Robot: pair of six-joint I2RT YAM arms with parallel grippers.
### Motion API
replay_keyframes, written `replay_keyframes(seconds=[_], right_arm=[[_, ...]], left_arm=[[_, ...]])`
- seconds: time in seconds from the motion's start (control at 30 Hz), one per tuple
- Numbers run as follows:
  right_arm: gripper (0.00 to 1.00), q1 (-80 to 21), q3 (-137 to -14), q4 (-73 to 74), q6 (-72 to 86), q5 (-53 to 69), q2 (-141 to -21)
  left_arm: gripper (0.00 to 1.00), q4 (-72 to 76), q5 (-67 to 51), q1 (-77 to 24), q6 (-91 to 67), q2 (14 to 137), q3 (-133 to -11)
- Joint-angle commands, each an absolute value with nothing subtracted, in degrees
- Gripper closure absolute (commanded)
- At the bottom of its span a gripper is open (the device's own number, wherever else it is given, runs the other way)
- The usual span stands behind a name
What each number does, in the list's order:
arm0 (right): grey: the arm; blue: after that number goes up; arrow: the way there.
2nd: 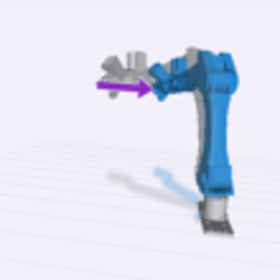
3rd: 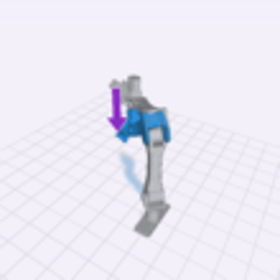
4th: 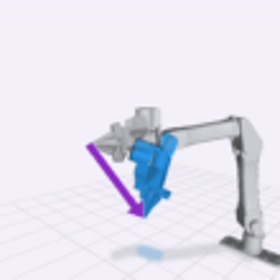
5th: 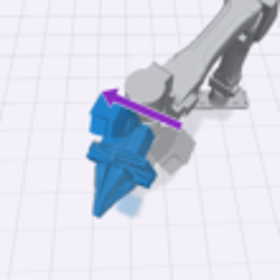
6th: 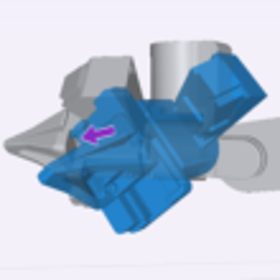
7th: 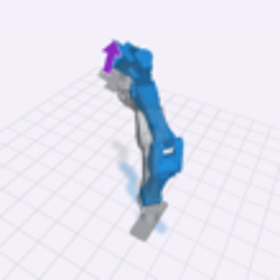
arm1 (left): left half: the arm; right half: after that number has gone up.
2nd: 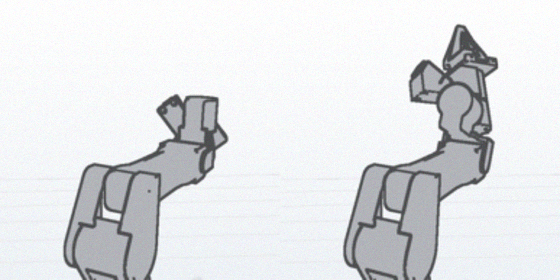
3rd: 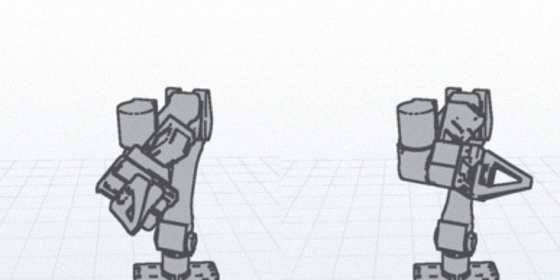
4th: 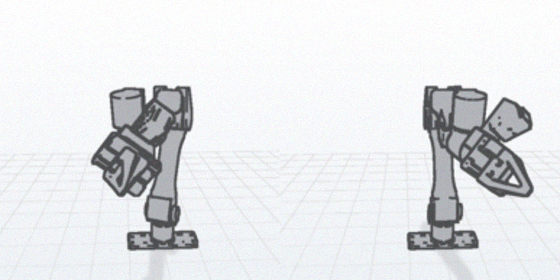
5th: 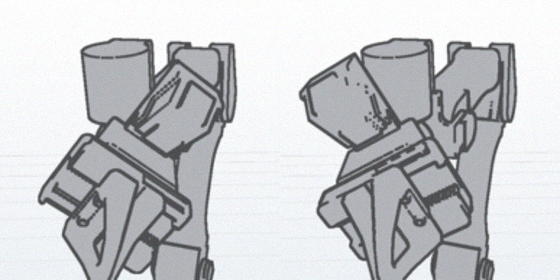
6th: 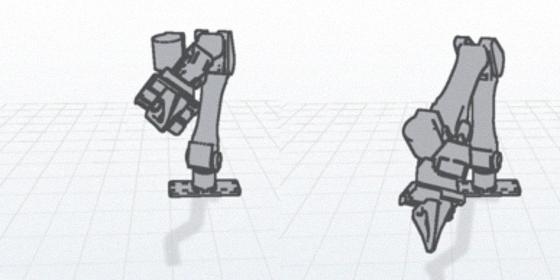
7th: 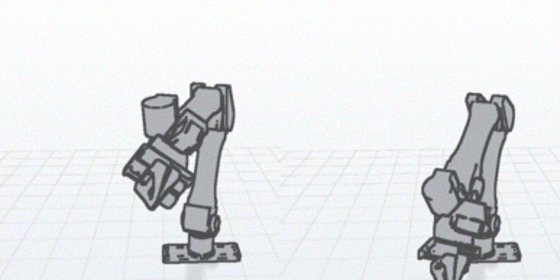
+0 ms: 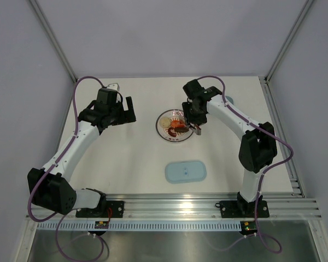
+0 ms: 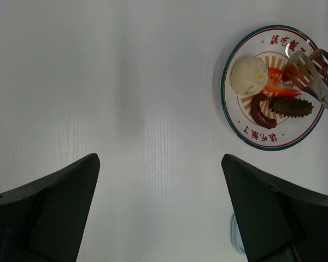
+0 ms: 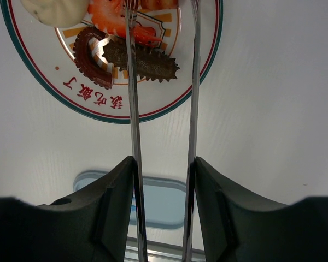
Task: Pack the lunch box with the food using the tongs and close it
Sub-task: Pick up the fake food from the plate.
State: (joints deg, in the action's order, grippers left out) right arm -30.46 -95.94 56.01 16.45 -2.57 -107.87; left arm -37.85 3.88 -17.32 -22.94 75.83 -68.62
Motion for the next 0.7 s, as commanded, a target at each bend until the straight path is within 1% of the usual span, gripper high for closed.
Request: replay_keyframes(seconds=[0.0,0.2,0.4,0.67], right_arm=[[0.48,-30.94,-96.68,57.65,15.64,-6.93,-107.58],[0.5,-30.94,-96.33,57.66,17.05,-7.21,-106.44],[0.45,-31.46,-95.98,58.01,17.93,-6.59,-106.87],[0.44,-33.22,-95.89,59.24,19.86,-8.08,-106.88]], left_arm=[[0.01,-37.18,4.92,-17.31,-23.47,75.41,-69.61],[0.01,-37.0,4.83,-17.31,-23.64,75.32,-69.35],[0.01,-37.0,4.57,-17.23,-23.56,75.41,-69.17],[0.01,-36.83,4.57,-17.31,-23.56,75.41,-68.99]])
